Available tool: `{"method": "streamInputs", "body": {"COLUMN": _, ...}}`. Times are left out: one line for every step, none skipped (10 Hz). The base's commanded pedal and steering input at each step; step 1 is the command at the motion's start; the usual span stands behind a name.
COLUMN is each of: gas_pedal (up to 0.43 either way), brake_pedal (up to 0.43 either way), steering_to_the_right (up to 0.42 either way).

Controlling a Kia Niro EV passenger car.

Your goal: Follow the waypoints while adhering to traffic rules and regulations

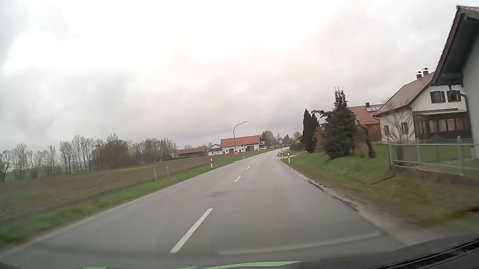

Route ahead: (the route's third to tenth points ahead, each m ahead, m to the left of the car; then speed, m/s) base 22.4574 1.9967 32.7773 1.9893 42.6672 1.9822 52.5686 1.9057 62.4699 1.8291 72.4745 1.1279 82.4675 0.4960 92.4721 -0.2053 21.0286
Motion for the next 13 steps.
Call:
{"method": "streamInputs", "body": {"gas_pedal": 0.000, "brake_pedal": 0.000, "steering_to_the_right": 0.001}}
{"method": "streamInputs", "body": {"gas_pedal": 0.000, "brake_pedal": 0.000, "steering_to_the_right": 0.001}}
{"method": "streamInputs", "body": {"gas_pedal": 0.000, "brake_pedal": 0.000, "steering_to_the_right": 0.001}}
{"method": "streamInputs", "body": {"gas_pedal": 0.000, "brake_pedal": 0.000, "steering_to_the_right": 0.000}}
{"method": "streamInputs", "body": {"gas_pedal": 0.000, "brake_pedal": 0.000, "steering_to_the_right": 0.001}}
{"method": "streamInputs", "body": {"gas_pedal": 0.000, "brake_pedal": 0.000, "steering_to_the_right": 0.000}}
{"method": "streamInputs", "body": {"gas_pedal": 0.047, "brake_pedal": 0.000, "steering_to_the_right": 0.001}}
{"method": "streamInputs", "body": {"gas_pedal": 0.067, "brake_pedal": 0.000, "steering_to_the_right": 0.001}}
{"method": "streamInputs", "body": {"gas_pedal": 0.087, "brake_pedal": 0.000, "steering_to_the_right": 0.001}}
{"method": "streamInputs", "body": {"gas_pedal": 0.098, "brake_pedal": 0.000, "steering_to_the_right": 0.001}}
{"method": "streamInputs", "body": {"gas_pedal": 0.098, "brake_pedal": 0.000, "steering_to_the_right": 0.001}}
{"method": "streamInputs", "body": {"gas_pedal": 0.098, "brake_pedal": 0.000, "steering_to_the_right": 0.001}}
{"method": "streamInputs", "body": {"gas_pedal": 0.098, "brake_pedal": 0.000, "steering_to_the_right": 0.001}}
